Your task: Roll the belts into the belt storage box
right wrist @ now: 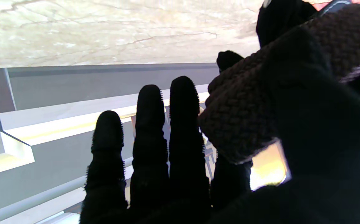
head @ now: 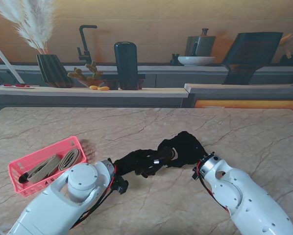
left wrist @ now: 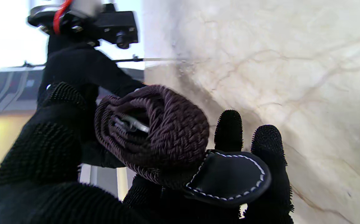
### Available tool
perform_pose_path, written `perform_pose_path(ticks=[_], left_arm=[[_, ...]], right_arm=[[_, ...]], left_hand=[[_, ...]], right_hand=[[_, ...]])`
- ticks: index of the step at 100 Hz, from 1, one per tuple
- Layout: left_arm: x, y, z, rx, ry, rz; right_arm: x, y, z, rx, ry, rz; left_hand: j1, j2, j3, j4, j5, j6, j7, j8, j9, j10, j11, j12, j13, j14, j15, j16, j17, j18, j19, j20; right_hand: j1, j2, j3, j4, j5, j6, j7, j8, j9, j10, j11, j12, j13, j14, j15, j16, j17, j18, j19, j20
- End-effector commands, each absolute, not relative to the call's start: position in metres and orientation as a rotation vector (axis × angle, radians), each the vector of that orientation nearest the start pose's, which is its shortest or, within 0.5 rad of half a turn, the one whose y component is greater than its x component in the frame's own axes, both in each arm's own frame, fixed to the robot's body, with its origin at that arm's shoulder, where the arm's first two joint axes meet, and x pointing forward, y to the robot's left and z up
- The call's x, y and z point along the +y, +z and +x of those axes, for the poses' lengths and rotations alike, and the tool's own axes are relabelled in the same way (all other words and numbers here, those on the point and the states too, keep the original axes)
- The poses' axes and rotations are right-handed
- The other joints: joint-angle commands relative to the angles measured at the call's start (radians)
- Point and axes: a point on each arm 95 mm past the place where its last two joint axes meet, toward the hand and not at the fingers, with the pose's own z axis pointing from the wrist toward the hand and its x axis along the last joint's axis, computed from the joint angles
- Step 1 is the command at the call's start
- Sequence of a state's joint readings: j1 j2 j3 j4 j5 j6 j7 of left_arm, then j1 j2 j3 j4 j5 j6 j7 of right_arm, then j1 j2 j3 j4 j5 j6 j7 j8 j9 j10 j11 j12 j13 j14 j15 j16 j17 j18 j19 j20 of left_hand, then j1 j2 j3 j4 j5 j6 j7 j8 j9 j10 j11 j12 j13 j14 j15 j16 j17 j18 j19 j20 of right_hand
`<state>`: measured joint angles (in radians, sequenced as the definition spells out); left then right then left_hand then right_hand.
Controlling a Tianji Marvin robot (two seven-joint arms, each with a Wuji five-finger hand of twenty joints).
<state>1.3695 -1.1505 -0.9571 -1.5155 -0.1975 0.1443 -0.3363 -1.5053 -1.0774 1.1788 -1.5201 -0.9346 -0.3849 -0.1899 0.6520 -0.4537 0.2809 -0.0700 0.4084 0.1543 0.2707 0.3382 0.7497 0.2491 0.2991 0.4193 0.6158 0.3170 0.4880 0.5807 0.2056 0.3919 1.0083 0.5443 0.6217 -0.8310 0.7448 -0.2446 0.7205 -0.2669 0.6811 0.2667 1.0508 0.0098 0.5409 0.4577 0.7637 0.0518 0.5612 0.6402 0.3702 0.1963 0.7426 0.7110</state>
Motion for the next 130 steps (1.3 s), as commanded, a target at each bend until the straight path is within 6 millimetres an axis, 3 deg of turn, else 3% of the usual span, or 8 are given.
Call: perform_pose_path(ticks=[1,51,69,73,91,105,116,130], left_arm=[[-0.112,-0.340,0.393,1.451,-1.952,-2.506],[-0.123,-0.331,0.384,1.777,-1.760,-1.884],[-0.128,-0.331,0.384,1.839,-1.705,-1.672],[-0.129,-0.332,0.384,1.840,-1.697,-1.640],[-0.135,-0.334,0.386,1.821,-1.701,-1.557],[-0.140,-0.336,0.387,1.788,-1.718,-1.491],[-0.144,-0.337,0.387,1.738,-1.746,-1.457],[-0.145,-0.337,0.387,1.716,-1.762,-1.419]], right_arm=[[0.018,-0.313,0.401,1.559,1.877,0.975],[0.024,-0.314,0.400,1.556,1.874,1.096],[0.025,-0.315,0.399,1.553,1.863,1.145],[0.026,-0.315,0.400,1.551,1.863,1.154],[0.027,-0.316,0.400,1.541,1.867,1.187],[0.028,-0.316,0.399,1.536,1.871,1.207],[0.028,-0.316,0.398,1.533,1.868,1.226],[0.028,-0.317,0.397,1.528,1.867,1.249]], left_hand=[[0.014,-0.022,0.008,0.026,0.012,-0.008,0.017,0.021,-0.014,-0.016,0.031,0.004,-0.022,0.007,-0.013,-0.015,-0.014,-0.005,0.001,0.001],[0.012,0.029,0.002,0.019,0.012,0.008,0.047,0.037,-0.003,-0.013,0.085,0.025,0.001,0.022,0.056,-0.001,0.014,0.007,0.064,0.020],[0.047,0.094,-0.081,0.026,0.033,0.012,0.077,0.054,0.019,-0.014,0.112,0.035,0.022,0.029,0.095,0.006,0.032,0.014,0.093,0.032],[0.107,0.132,-0.182,0.036,0.032,0.011,0.093,0.067,0.024,-0.013,0.120,0.036,0.027,0.028,0.104,0.003,0.038,0.012,0.097,0.036],[0.147,0.170,-0.176,0.036,0.073,-0.007,0.131,0.083,0.042,-0.014,0.136,0.040,0.041,0.033,0.126,0.010,0.046,0.016,0.116,0.045],[0.320,0.322,-0.276,0.023,0.143,-0.022,0.252,0.144,0.092,-0.025,0.176,0.041,0.082,0.030,0.183,0.011,0.078,0.010,0.165,0.071],[0.553,0.340,-0.293,0.004,0.203,-0.040,0.408,0.167,0.193,-0.035,0.218,0.034,0.168,0.027,0.247,0.003,0.143,0.000,0.228,0.094],[0.614,0.354,-0.293,0.009,0.224,-0.021,0.506,0.140,0.252,-0.028,0.242,0.019,0.224,0.028,0.285,-0.016,0.190,0.003,0.261,0.101]], right_hand=[[0.104,0.115,0.157,0.043,0.196,0.001,0.356,0.073,0.024,0.012,0.025,0.011,-0.007,0.009,0.021,0.016,-0.013,0.009,0.033,-0.010],[0.125,0.088,0.170,0.064,0.213,0.065,0.348,0.073,0.021,0.058,0.052,0.016,-0.010,0.035,0.059,0.031,-0.019,0.015,0.056,-0.014],[0.133,0.081,0.174,0.071,0.216,0.088,0.346,0.074,0.018,0.077,0.061,0.018,-0.011,0.045,0.067,0.034,-0.020,0.017,0.062,-0.015],[0.134,0.078,0.175,0.073,0.217,0.092,0.345,0.075,0.019,0.080,0.064,0.020,-0.010,0.047,0.069,0.035,-0.020,0.019,0.063,-0.015],[0.136,0.075,0.180,0.078,0.219,0.108,0.343,0.076,0.017,0.092,0.073,0.021,-0.010,0.052,0.076,0.037,-0.021,0.019,0.069,-0.017],[0.136,0.073,0.182,0.083,0.220,0.110,0.343,0.079,0.016,0.096,0.079,0.023,-0.009,0.055,0.080,0.038,-0.022,0.020,0.073,-0.018],[0.136,0.074,0.183,0.085,0.218,0.112,0.342,0.080,0.012,0.099,0.081,0.022,-0.009,0.056,0.082,0.038,-0.021,0.020,0.076,-0.018],[0.136,0.078,0.180,0.087,0.216,0.114,0.341,0.083,0.009,0.099,0.084,0.023,-0.011,0.056,0.083,0.039,-0.022,0.020,0.078,-0.019]])
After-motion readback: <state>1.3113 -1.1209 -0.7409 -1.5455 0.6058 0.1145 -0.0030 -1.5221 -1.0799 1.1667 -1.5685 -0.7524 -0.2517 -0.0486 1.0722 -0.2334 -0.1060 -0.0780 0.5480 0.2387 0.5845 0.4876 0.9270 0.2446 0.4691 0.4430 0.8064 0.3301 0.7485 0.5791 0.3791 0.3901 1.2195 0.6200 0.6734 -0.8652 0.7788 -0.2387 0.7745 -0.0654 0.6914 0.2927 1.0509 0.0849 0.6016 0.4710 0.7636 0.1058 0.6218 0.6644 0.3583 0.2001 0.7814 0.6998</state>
